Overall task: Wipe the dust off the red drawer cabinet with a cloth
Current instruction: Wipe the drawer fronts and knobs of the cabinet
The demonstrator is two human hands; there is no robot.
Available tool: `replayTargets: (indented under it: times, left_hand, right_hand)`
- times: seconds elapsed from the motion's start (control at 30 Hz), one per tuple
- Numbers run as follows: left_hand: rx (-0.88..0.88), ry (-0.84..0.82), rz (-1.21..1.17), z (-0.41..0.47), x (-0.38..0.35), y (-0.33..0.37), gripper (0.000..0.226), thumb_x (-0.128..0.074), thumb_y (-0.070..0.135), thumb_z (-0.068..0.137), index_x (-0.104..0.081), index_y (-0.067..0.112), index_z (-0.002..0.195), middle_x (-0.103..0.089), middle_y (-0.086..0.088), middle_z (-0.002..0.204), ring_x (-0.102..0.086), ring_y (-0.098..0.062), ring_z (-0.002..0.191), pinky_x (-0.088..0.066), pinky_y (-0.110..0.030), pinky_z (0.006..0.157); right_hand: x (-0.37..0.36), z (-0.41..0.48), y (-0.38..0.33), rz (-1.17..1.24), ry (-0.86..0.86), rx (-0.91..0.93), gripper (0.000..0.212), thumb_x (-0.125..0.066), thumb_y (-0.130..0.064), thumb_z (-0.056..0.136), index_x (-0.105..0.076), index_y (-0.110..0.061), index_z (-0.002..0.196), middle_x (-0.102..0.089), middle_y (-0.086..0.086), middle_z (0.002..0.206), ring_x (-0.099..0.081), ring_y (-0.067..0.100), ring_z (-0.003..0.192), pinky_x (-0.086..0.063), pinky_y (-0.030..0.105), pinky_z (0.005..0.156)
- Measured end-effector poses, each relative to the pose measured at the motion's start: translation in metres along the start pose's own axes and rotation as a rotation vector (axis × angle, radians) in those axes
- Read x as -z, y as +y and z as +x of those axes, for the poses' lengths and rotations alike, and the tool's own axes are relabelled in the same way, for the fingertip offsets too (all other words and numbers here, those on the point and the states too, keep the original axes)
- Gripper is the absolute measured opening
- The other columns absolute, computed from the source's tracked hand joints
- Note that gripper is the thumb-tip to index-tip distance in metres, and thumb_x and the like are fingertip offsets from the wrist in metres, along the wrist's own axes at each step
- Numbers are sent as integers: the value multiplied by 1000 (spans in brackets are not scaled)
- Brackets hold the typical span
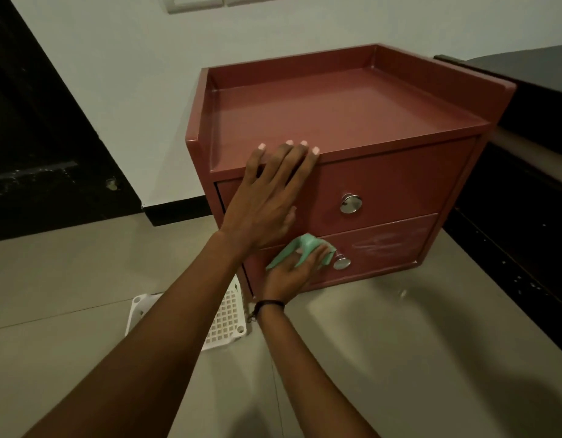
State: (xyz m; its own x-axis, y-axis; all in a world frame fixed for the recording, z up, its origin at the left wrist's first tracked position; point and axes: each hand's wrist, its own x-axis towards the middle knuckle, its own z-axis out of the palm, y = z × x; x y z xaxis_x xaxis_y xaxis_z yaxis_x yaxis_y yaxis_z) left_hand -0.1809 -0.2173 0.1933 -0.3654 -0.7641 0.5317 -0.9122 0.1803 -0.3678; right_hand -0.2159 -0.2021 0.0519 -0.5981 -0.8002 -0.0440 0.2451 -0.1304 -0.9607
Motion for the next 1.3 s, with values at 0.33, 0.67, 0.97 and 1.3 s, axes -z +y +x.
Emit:
replayTargets:
  times: [0.33,0.67,0.97,1.3]
  left_hand:
    - [-73,12,118,22,-16,27,111,-72,35,73,-9,16,163,-9,-12,170,-10,-30,157,3,-56,124]
    - [-129,55,136,21,-18,19,117,-76,38,71,-7,17,163,-9,-10,170,-12,-28,156,0,-47,124]
    - [-127,64,112,22,-21,17,113,-67,37,68,-9,17,163,-10,-8,170,-13,-27,156,2,-45,124]
    - [-34,62,22,39,-15,44,91,-60,32,81,-21,12,160,-27,-10,164,-25,-27,152,-8,-53,122]
  right_hand:
    - [15,24,10,-178,-101,171,66,-42,12,94,-21,-2,155,-14,12,166,-15,23,155,-18,29,125]
    - [14,54,7,-126,16,42,57,-40,-2,103,-21,-5,157,-14,8,166,-13,18,155,-4,1,114]
    - [23,19,16,-189,-135,69,56,-41,0,102,-24,-4,155,-17,8,166,-14,16,154,-12,16,123]
    - [44,48,1,-161,-76,-10,50,-40,-16,106,-32,-16,155,-32,0,162,-26,4,148,-21,5,115]
